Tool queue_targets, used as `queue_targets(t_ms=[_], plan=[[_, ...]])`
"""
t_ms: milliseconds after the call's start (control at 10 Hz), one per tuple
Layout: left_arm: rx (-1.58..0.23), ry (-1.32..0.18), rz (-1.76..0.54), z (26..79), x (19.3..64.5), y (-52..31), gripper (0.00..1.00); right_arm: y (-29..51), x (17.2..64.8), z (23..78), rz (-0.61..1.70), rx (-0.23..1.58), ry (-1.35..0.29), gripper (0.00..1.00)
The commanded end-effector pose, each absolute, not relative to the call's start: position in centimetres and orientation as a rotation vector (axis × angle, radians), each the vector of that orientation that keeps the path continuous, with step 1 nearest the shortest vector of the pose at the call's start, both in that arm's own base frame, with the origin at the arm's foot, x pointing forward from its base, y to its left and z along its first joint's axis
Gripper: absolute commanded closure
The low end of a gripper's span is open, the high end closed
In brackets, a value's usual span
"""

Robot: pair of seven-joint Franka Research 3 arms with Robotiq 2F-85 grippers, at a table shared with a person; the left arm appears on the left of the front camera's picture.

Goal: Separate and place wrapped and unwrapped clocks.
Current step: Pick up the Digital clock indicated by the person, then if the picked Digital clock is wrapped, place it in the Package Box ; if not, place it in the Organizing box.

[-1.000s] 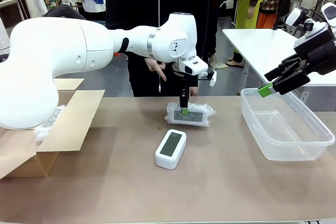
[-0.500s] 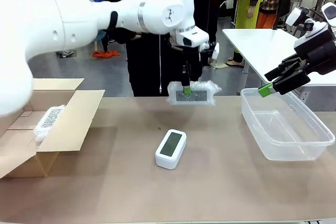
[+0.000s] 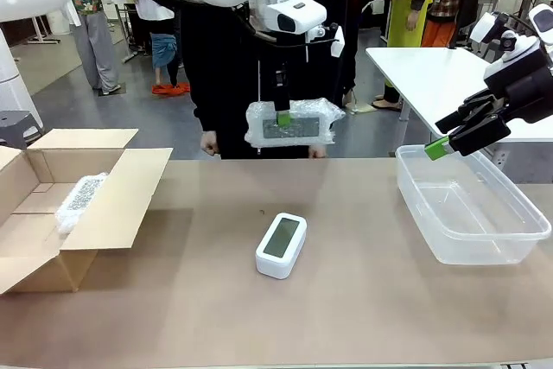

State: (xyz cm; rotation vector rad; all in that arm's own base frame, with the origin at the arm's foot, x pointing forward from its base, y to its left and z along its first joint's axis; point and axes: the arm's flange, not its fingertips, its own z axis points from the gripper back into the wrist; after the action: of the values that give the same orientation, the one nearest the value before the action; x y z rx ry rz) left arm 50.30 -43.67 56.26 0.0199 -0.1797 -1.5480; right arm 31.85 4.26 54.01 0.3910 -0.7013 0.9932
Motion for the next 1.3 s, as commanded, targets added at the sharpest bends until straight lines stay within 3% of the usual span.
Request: queue_targets(t_ms=[0, 1200], plan=[[0.024, -0.200, -1.556, 57.04, 51.00, -44.30, 0.47, 4.32, 32.20, 53.75, 1.007, 0.424, -0.715, 0.00], [0.024, -0.200, -1.556, 57.04, 51.00, -44.30, 0.47, 4.32, 32.20, 53.75, 1.007, 0.424, -0.715, 0.00]])
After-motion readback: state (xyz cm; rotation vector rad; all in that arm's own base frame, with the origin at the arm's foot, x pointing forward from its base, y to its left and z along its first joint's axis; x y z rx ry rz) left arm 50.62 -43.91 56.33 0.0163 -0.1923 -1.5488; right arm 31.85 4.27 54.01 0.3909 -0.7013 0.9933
